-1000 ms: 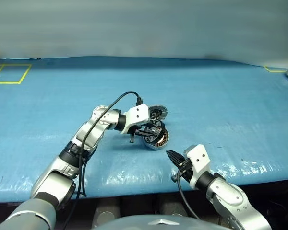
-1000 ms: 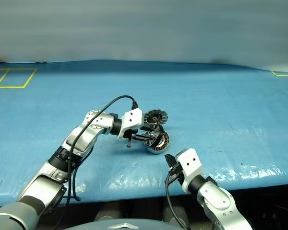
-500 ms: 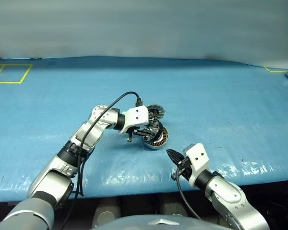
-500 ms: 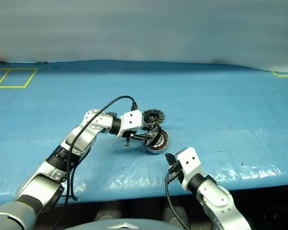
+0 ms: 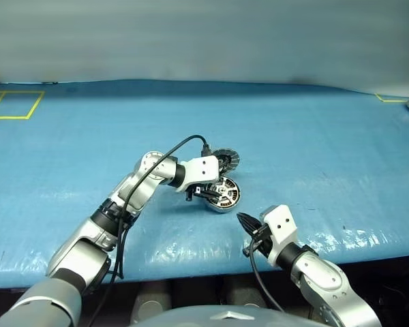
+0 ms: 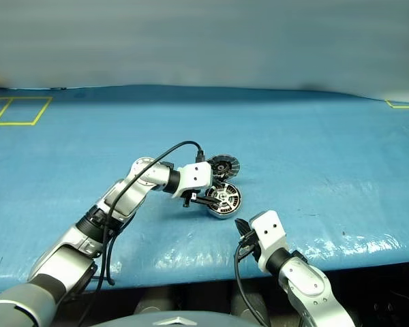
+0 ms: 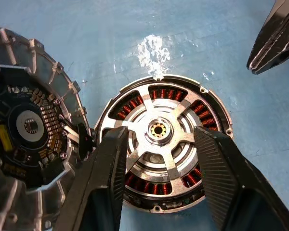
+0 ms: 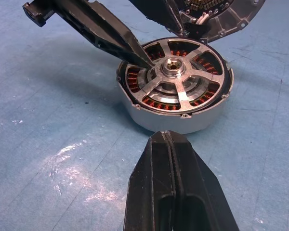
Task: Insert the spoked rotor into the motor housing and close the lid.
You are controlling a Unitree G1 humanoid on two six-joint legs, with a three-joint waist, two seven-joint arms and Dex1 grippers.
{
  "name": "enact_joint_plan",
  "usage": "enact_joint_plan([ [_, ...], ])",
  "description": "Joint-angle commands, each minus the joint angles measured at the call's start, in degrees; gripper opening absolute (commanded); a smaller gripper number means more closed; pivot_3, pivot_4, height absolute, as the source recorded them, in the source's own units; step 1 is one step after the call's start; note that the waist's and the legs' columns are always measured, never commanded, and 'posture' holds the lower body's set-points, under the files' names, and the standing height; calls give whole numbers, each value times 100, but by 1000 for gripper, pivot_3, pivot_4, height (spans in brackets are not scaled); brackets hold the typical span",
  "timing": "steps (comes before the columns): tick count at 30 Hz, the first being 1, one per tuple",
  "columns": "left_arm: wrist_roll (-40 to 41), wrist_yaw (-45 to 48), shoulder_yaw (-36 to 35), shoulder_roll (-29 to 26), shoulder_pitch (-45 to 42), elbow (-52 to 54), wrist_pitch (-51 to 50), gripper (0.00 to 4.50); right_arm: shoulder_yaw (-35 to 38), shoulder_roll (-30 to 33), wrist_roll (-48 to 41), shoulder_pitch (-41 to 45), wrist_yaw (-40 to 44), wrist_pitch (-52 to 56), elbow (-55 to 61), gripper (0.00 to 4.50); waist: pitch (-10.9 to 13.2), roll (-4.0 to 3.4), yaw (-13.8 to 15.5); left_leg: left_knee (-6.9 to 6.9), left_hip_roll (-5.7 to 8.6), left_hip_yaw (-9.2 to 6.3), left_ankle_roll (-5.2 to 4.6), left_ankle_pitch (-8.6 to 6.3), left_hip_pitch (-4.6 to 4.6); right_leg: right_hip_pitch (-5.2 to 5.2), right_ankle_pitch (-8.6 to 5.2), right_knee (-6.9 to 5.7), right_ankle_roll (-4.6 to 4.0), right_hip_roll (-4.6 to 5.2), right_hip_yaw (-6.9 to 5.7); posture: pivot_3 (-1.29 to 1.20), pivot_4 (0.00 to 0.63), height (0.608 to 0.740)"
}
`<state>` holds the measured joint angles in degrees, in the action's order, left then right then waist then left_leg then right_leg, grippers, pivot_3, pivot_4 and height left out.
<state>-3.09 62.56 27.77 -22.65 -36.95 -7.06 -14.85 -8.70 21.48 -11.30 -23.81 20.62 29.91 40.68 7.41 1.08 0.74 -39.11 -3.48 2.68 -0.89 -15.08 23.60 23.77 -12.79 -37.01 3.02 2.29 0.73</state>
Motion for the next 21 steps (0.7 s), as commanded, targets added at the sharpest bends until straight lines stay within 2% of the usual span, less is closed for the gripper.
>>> enact_joint_plan([
  [1,448,56,-452,8,-47,363,-70,2213,-24,-47,-9,9,-7,-180,56,0,0,0,1,0,0,0,0,0,0,0,0,0,0,0,0,0,150,740],
  [8,1561,274,-1188,-36,360,863,-383,2213,-19,-64,-78,61,75,-216,25,0,0,-1,-4,0,-1,0,0,0,-1,-1,0,1,0,0,1,0,150,740],
  [12,1665,100,-1443,-221,802,888,-353,2213,24,-77,-163,184,127,-202,50,0,2,-5,-45,0,-3,1,0,0,-5,-2,0,-2,0,-1,1,0,150,740],
  [17,1928,-1153,-2324,336,1066,474,-328,2213,89,-74,-307,601,197,-64,-1,0,3,-3,-9,-6,-1,-3,1,1,-5,-10,2,-1,3,0,1,0,150,740],
  [21,2218,-1381,-2605,744,811,9,-398,2213,39,42,-387,871,336,98,-78,0,3,-2,14,-8,2,-5,1,1,-4,-13,6,1,6,-2,1,0,150,740],
])
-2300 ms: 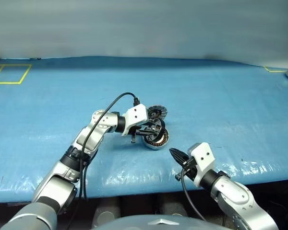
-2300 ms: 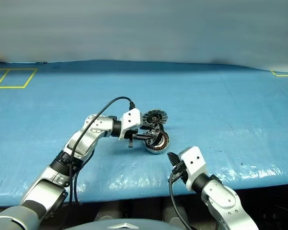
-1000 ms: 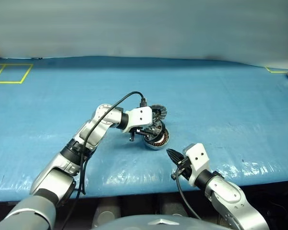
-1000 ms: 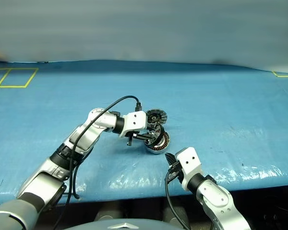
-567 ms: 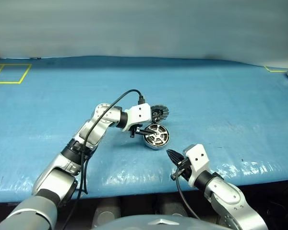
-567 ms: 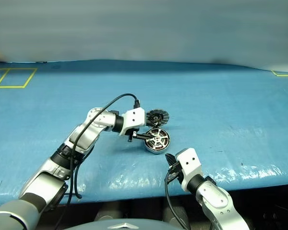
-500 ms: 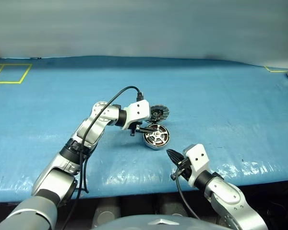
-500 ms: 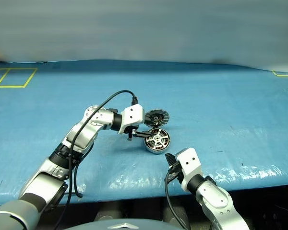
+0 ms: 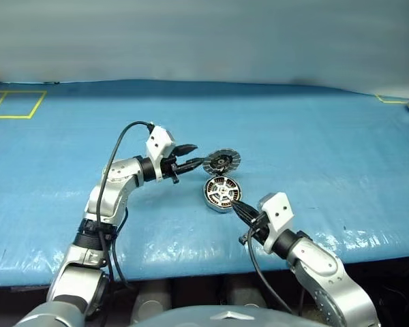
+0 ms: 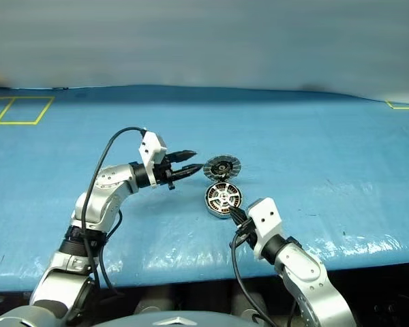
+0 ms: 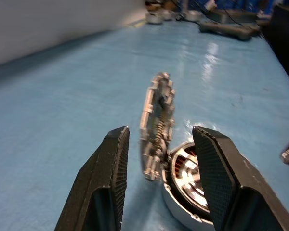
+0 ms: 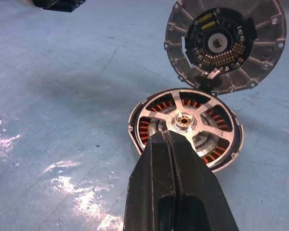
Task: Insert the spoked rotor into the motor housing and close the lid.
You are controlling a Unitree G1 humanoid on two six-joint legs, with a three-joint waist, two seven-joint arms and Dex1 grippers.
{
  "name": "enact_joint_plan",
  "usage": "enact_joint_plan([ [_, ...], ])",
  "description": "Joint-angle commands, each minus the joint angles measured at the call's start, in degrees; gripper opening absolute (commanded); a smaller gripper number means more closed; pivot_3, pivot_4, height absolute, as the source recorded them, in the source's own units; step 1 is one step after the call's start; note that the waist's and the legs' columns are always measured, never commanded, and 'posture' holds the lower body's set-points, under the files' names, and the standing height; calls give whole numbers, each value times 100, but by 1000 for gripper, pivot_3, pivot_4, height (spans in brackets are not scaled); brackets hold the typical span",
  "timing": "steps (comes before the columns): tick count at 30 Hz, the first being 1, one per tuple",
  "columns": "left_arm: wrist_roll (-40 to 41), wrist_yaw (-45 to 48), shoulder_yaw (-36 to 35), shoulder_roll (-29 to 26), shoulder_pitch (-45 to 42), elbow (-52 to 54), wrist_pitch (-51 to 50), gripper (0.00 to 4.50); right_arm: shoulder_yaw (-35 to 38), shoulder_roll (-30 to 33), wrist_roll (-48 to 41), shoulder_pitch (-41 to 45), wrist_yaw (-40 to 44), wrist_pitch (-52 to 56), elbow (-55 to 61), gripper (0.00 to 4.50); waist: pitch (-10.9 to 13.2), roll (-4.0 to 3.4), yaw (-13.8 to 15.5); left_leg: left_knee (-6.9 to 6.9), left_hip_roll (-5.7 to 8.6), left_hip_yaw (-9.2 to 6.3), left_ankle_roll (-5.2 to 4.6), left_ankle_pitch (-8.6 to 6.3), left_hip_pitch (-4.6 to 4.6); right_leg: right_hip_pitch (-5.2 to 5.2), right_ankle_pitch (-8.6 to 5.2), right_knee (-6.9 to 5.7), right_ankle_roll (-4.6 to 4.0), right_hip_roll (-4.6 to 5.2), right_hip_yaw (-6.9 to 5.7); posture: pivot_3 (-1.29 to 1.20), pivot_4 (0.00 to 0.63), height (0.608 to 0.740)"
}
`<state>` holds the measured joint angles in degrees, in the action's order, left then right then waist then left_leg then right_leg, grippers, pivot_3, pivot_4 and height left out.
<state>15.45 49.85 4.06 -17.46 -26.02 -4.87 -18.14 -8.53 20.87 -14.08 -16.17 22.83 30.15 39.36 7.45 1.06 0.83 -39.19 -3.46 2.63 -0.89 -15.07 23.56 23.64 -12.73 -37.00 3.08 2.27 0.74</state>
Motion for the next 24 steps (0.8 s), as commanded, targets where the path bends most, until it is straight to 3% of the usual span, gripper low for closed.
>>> enact_joint_plan([
  [1,577,-53,-317,320,-388,-333,-278,2213,6,133,-105,142,141,109,34,0,0,1,13,1,1,-2,0,0,0,0,4,0,-7,-1,0,0,150,740],
  [11,490,658,-164,996,-2166,-3059,-209,2213,-94,181,-181,226,146,358,116,0,5,8,-12,2,12,-13,-1,0,8,-1,11,6,-17,-3,-1,0,150,740],
  [14,198,1104,196,1015,-2422,-3457,-114,1663,-90,163,-141,139,65,362,186,0,5,8,-30,6,13,-13,-3,-2,9,1,13,9,-21,-3,1,0,150,740],
  [19,-124,2039,867,906,-2392,-3410,-221,22,-102,135,-72,-79,-102,337,298,0,4,7,-59,11,12,-14,-4,-2,8,0,11,10,-24,-3,1,0,150,740],
  [24,-420,2685,1596,668,-1940,-2604,-158,22,457,193,-897,-859,141,481,1016,0,4,5,-66,10,10,-13,-4,-3,9,2,9,8,-26,-2,3,0,150,740],
])
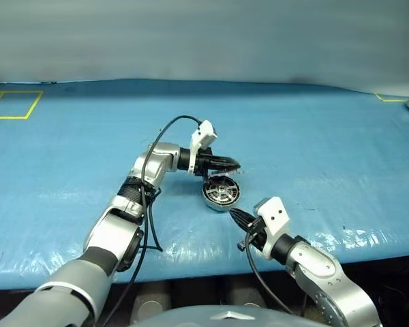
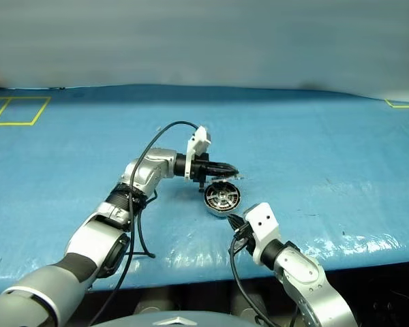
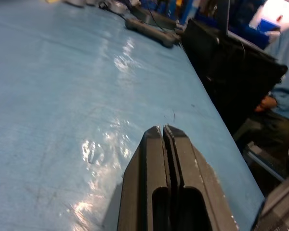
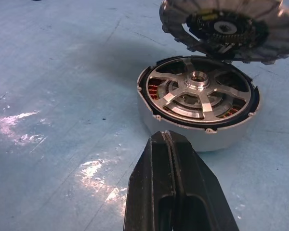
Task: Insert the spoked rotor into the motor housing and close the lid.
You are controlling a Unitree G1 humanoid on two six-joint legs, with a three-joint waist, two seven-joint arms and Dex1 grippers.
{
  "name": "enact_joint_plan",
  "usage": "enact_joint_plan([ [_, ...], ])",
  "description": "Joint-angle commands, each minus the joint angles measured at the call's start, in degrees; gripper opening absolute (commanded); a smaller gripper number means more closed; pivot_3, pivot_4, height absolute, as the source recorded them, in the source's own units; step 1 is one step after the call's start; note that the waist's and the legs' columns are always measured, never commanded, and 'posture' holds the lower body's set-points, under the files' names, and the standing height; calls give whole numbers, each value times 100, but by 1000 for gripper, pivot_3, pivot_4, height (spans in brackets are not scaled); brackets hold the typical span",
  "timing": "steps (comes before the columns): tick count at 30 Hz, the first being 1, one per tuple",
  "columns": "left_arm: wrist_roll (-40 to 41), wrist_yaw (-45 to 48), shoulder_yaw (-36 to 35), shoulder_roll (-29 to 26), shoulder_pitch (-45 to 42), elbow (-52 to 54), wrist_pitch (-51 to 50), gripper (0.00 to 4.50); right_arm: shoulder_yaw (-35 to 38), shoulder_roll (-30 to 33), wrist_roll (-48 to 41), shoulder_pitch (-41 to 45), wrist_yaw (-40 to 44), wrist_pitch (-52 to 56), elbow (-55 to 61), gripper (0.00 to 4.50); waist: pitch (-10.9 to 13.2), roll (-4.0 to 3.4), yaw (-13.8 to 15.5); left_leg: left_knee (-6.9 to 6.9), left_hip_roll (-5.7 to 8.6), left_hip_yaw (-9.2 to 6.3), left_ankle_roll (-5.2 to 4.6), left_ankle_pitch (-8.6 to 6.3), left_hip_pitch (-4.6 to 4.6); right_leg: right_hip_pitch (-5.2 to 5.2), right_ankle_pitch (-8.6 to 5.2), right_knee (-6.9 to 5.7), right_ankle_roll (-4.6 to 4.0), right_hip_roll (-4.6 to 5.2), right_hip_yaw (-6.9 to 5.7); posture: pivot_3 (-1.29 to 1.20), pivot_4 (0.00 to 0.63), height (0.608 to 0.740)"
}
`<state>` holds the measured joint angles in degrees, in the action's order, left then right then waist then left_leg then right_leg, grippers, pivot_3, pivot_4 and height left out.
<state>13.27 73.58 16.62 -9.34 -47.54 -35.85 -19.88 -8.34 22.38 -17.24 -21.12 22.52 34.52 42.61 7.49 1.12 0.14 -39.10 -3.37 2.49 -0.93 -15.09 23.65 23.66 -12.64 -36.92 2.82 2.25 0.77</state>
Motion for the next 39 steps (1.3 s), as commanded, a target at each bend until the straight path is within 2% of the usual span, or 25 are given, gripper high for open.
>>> enact_joint_plan([
  [1,-221,381,425,-183,309,647,1,22,588,103,-694,-543,202,80,839,0,0,0,2,2,0,0,0,0,0,0,-1,1,-1,0,0,0,150,740],
  [8,-507,512,872,-347,780,1080,292,22,1133,379,-782,-1009,61,146,1149,0,2,2,-9,-8,-6,2,0,0,-3,0,-15,-3,22,-1,1,0,150,740],
  [11,-823,565,1158,-435,884,882,712,22,1102,334,-752,-886,-32,132,1072,0,0,0,-9,-7,-8,3,0,1,-5,1,-14,-5,20,-2,1,0,150,740],
  [13,-1321,168,1416,-427,909,461,1124,22,869,253,-698,-602,-81,83,958,0,-1,1,5,-6,-7,2,0,1,-4,1,-12,-3,16,-3,2,0,150,740],
  [15,-1416,46,1452,-373,950,283,1184,22,695,171,-716,-375,-108,79,922,0,-6,3,14,-8,-6,2,0,1,-8,-6,-10,-1,14,-3,1,0,150,740],
  [21,-1068,90,1103,-465,1258,800,1069,22,638,167,-784,-64,-80,94,889,0,-10,-4,26,-15,-3,0,-7,5,-7,-14,-14,-1,20,0,8,0,150,740],
  [25,-526,122,619,-826,1692,2047,818,22,909,-26,-1016,315,-99,-95,802,0,-7,-9,-66,-8,-13,-1,-6,5,-4,2,-10,-5,15,-8,13,0,150,740],
  [29,270,8,77,-1075,2114,3404,64,22,959,-84,-1187,641,-149,7,786,0,-2,-14,-62,2,-17,0,-6,5,1,9,-3,-6,-4,-16,13,0,150,740],
  [35,714,-309,-345,-1655,2979,4773,-274,22,592,77,-778,1217,-181,54,352,0,4,-24,-87,6,-14,5,-5,4,-3,6,-9,-1,-1,-14,19,0,150,740],
  [39,875,-896,-790,-1702,3348,4821,-404,0,390,101,-261,1593,-220,-290,-230,921,8,-26,-65,4,-15,6,-3,6,-7,5,-18,-5,15,-16,17,0,150,740],
])
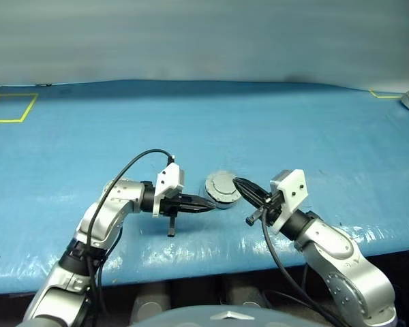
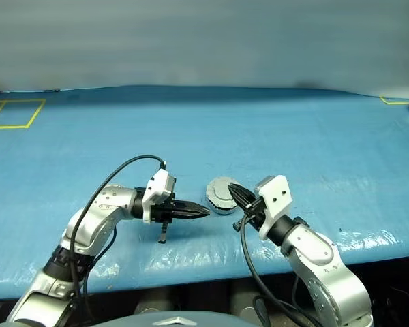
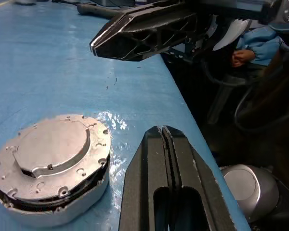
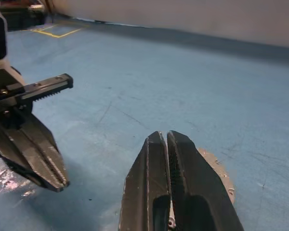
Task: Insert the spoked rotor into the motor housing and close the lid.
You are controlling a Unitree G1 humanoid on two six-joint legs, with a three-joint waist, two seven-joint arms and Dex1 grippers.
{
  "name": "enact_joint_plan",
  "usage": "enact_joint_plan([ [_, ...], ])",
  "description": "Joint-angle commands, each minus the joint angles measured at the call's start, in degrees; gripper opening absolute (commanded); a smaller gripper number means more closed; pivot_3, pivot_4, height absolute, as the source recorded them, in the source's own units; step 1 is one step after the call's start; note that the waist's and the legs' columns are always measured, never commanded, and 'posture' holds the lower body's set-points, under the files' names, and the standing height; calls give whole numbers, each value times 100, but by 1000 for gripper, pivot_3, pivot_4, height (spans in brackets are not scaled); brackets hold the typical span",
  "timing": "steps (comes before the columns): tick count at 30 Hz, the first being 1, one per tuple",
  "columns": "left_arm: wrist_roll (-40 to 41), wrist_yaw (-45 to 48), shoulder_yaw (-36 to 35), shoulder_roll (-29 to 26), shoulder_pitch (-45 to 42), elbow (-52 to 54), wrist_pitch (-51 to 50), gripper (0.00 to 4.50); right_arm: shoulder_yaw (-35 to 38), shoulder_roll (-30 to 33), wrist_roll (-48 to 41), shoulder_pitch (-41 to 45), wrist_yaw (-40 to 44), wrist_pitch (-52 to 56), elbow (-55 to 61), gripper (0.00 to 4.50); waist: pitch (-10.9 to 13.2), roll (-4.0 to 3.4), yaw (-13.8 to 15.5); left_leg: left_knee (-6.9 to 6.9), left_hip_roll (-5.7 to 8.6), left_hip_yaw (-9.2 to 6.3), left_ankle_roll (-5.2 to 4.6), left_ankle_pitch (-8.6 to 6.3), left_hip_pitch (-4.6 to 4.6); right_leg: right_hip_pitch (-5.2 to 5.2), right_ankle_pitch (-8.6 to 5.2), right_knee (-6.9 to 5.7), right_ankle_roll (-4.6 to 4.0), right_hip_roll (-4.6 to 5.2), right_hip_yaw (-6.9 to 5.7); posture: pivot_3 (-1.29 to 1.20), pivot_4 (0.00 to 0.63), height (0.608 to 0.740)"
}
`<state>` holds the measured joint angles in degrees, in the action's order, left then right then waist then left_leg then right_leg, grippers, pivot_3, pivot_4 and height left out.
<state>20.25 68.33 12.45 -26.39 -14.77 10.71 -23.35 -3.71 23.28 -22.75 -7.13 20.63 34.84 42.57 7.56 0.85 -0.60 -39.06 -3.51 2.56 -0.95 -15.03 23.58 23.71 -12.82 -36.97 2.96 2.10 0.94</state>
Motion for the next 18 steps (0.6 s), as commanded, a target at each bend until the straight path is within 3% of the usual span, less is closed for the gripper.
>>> enact_joint_plan([
  [1,190,-494,-475,-4,145,121,-44,0,-130,8,408,275,-27,-404,-389,1247,1,0,16,-1,1,-1,3,2,0,-2,0,-1,1,0,-1,0,150,740],
  [11,181,-1023,-584,-190,766,225,-173,0,-687,-32,1032,819,52,-300,-1396,4457,3,-1,13,10,2,1,4,3,1,4,11,0,-23,-2,2,0,150,740],
  [18,164,-1092,-436,-165,888,228,-83,0,-812,-176,1193,981,82,-239,-1805,4457,4,-3,4,9,1,5,4,3,1,3,10,0,-21,-1,3,0,150,740],
])
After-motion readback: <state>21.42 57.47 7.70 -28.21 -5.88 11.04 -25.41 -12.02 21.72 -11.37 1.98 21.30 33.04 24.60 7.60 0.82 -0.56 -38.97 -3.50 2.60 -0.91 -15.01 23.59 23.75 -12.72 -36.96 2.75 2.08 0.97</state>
